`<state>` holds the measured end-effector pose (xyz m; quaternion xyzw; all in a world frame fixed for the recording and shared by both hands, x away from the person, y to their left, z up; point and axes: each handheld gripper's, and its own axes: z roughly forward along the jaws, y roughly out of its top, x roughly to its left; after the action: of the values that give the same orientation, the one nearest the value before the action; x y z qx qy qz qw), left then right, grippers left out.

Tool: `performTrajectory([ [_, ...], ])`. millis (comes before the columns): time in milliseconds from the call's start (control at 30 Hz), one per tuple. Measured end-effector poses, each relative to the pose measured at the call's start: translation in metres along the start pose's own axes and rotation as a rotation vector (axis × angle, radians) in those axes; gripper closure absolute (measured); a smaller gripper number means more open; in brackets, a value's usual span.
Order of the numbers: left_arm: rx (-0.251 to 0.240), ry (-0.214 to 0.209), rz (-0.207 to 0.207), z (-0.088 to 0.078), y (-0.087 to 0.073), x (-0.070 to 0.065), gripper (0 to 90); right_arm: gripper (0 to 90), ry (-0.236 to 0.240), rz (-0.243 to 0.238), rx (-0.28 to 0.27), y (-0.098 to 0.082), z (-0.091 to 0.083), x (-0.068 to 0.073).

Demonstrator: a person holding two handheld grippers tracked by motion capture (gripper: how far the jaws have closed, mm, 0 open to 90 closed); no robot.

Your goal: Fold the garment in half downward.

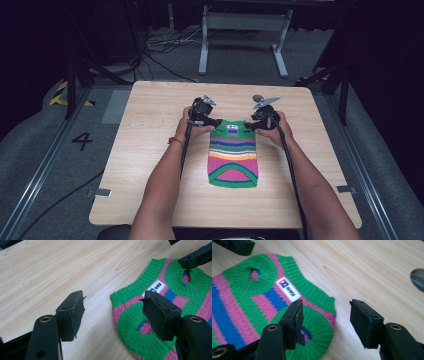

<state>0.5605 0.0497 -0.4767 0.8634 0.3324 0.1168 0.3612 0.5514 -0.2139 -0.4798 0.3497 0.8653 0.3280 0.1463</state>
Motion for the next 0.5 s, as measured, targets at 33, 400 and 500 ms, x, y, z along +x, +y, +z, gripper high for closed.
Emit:
performTrajectory([
  [33,0.008,0.002,0.003,0.003,0.002,0.000,34.7,47.0,0.000,0.000,0.000,0.000,0.000,0.000],
  [400,0.073,-0.030,-0.038,0.031,-0.001,0.002,50.4,53.3,-0.004,0.087,-0.009,-0.004,0.022,-0.005],
  [500,0.078,-0.022,-0.061,0.031,-0.001,0.002,50.1,55.6,0.009,0.127,-0.009,-0.005,0.024,-0.006],
])
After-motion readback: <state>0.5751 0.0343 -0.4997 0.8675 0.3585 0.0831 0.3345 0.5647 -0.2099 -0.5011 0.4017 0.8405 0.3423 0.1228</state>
